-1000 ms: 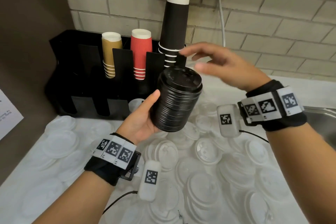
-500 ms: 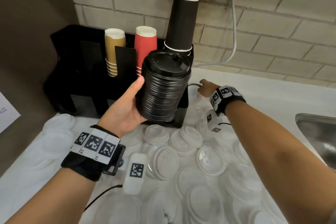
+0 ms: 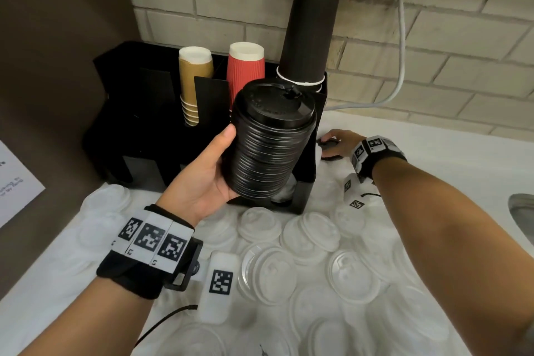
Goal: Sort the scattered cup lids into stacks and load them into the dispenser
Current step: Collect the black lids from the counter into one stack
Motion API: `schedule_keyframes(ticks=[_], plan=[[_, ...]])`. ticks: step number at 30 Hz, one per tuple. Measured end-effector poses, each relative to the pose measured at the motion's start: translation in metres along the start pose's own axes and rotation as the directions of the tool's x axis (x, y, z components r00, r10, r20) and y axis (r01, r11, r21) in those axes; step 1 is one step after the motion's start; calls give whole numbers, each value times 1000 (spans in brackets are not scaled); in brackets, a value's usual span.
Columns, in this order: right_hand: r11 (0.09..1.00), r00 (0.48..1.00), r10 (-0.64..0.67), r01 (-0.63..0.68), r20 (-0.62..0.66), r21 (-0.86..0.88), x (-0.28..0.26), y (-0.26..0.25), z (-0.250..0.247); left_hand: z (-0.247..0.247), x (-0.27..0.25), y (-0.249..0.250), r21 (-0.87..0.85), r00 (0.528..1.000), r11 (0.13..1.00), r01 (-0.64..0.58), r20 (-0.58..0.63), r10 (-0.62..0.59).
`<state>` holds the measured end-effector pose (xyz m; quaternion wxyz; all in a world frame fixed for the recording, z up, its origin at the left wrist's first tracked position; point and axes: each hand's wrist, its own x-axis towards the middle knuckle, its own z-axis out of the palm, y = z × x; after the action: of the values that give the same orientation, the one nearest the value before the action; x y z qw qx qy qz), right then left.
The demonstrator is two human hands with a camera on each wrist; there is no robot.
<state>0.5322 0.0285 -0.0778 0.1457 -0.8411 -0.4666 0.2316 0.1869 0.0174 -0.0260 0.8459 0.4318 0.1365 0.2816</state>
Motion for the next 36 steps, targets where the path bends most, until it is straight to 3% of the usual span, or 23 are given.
schedule_keyframes(ticks=[2, 4, 8, 14, 19, 21, 23, 25, 27, 32, 36], plan=[[988, 999, 7, -1, 36, -154, 7, 0, 6, -1, 1, -1, 2, 1000, 1000, -2, 8, 2], [958, 999, 26, -31, -22, -284, 14, 1, 14, -2, 2, -2, 4, 1000, 1000, -1, 7, 1], [955, 990, 82, -110, -112, -274, 15, 3, 23, -5, 4, -5, -13, 1000, 1000, 9, -12, -9], [976, 957, 58, -114, -285, -183, 4, 3, 14, -6, 6, -8, -1, 1000, 1000, 16, 5, -16], [987, 960, 37, -78, -279, -138, -29, 3, -12, -5, 3, -13, 2, 999, 999, 37, -10, -37], [997, 960, 14, -33, -281, -63, -51, 3, -15, -3, -1, -17, -1, 999, 999, 43, 0, -43], [987, 963, 43, 1, -265, 162, -76, -1, -14, 0, -5, -23, -9, 998, 998, 56, 4, -56], [901, 968, 99, 12, -232, 433, -106, -8, -12, 3, -11, -27, -18, 997, 996, 83, -1, -83], [837, 967, 111, 33, -229, 546, -137, -17, -13, 4, -16, -32, -31, 995, 995, 96, -8, -97], [685, 930, -99, 321, -353, 654, -208, -51, -21, 14, -32, -42, -48, 992, 991, 121, -17, -122], [687, 843, -373, 531, -387, 495, -264, -88, -30, 19, -43, -48, 28, 987, 987, 158, -27, -157]])
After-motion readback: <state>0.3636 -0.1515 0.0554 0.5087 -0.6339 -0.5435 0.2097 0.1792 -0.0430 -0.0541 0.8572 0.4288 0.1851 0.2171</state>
